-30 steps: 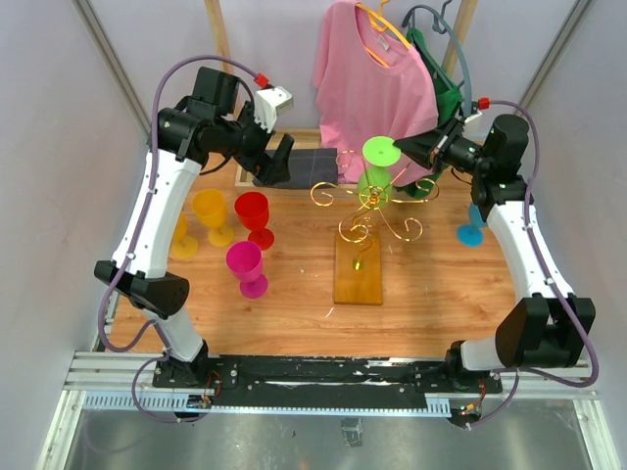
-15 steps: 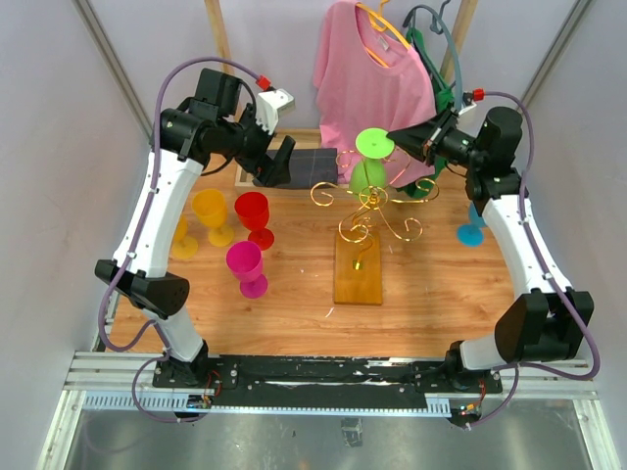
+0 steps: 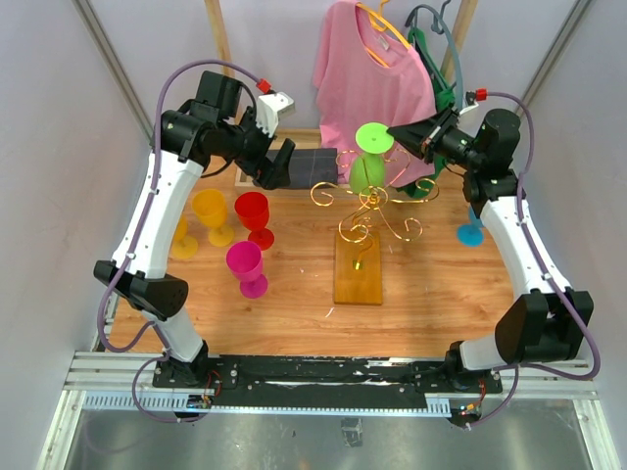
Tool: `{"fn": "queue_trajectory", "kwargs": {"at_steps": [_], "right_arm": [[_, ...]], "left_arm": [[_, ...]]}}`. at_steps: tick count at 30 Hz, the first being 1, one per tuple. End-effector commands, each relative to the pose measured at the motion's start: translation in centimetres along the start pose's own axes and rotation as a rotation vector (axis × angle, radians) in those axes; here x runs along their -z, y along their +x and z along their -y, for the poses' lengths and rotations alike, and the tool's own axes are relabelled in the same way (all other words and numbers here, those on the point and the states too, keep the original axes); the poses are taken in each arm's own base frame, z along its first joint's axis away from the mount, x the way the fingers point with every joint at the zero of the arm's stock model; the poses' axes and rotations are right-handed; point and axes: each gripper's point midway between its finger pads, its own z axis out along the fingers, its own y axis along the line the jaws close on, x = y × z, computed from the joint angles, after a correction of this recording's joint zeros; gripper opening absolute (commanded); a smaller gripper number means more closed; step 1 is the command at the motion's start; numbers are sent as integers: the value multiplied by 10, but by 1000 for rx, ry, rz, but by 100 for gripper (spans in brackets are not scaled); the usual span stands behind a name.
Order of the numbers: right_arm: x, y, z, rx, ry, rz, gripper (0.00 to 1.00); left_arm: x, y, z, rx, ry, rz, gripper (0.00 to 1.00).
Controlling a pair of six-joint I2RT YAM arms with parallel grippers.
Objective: Take the wine glass off the wine glass rack
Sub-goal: Pick up the wine glass from the wine rack.
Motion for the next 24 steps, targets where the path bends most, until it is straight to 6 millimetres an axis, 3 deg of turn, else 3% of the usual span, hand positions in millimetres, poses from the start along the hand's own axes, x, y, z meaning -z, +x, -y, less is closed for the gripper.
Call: {"fn": "queue_trajectory", "kwargs": {"at_steps": [1, 7, 24], "right_arm": [[4, 1, -15, 70, -38, 52, 1], [6, -4, -17, 89, -57, 96, 1], [14, -16, -49, 113, -238, 205, 1]], "left_arm": [[15, -12, 8, -21, -3, 57, 97], [17, -12, 9, -21, -6, 59, 97], [22, -11, 11, -23, -9, 65, 97]]}}
